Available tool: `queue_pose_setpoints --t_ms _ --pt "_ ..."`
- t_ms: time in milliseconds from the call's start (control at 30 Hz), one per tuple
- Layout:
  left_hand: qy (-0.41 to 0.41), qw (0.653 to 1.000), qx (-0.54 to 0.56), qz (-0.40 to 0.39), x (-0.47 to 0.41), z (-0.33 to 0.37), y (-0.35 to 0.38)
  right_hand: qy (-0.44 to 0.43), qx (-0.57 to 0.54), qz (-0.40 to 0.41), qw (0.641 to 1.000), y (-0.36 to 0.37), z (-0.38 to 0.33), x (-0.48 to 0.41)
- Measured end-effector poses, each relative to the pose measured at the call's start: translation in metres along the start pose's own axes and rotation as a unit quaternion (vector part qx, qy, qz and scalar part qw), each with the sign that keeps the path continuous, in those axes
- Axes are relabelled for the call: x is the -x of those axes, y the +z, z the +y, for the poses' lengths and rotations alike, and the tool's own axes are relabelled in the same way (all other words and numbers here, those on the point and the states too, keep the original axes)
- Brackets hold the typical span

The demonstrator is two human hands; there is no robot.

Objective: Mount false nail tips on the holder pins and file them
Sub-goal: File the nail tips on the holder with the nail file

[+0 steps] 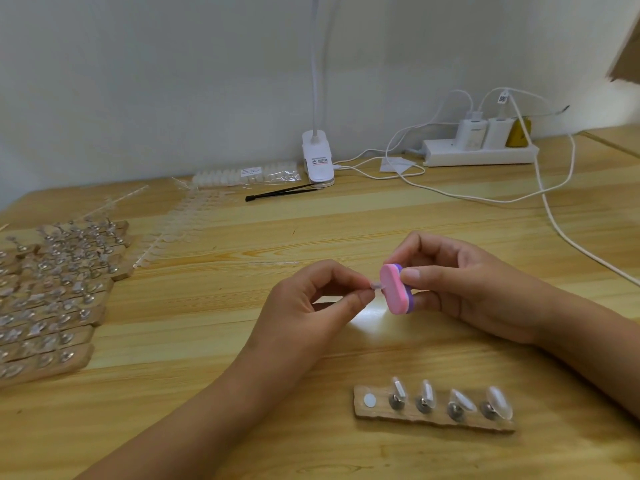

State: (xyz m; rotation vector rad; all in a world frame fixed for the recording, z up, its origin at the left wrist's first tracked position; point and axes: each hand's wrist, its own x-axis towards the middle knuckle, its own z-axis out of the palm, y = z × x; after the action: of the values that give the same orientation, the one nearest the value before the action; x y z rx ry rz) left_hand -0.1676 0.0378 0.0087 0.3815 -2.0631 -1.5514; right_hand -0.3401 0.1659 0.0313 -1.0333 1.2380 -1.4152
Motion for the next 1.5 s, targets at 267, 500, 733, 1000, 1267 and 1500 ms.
queue_pose_setpoints --t_ms 267,500,733,1000,1267,1500 --pt "0.025 0.999 -0.028 0.019 -0.0002 -0.0002 0.0001 0.019 -0.042 -0.008 0.999 -0.0013 0.0030 -0.0015" --pt "0.037 0.999 -0.025 0.012 0.0011 0.0003 0.0016 0.021 -0.077 0.057 0.995 -0.0039 0.0052 -0.0064" --pt "0.020 0.999 -0.004 0.025 -0.0004 0.0022 0.0008 0.029 -0.097 0.013 0.995 0.0000 0.0059 -0.0051" --pt "0.013 1.000 0.001 0.024 -0.0006 0.0009 0.0001 -0.002 -0.038 0.008 0.999 0.0023 0.0038 -0.0020" --pt "0.009 1.000 0.011 0.020 -0.0017 0.0018 -0.0004 -0.001 -0.055 0.013 0.998 0.0033 0.0043 -0.0028" --pt "0.007 1.000 0.009 0.019 -0.0016 0.0014 -0.0005 0.002 -0.057 -0.008 0.998 0.0036 0.0049 -0.0020"
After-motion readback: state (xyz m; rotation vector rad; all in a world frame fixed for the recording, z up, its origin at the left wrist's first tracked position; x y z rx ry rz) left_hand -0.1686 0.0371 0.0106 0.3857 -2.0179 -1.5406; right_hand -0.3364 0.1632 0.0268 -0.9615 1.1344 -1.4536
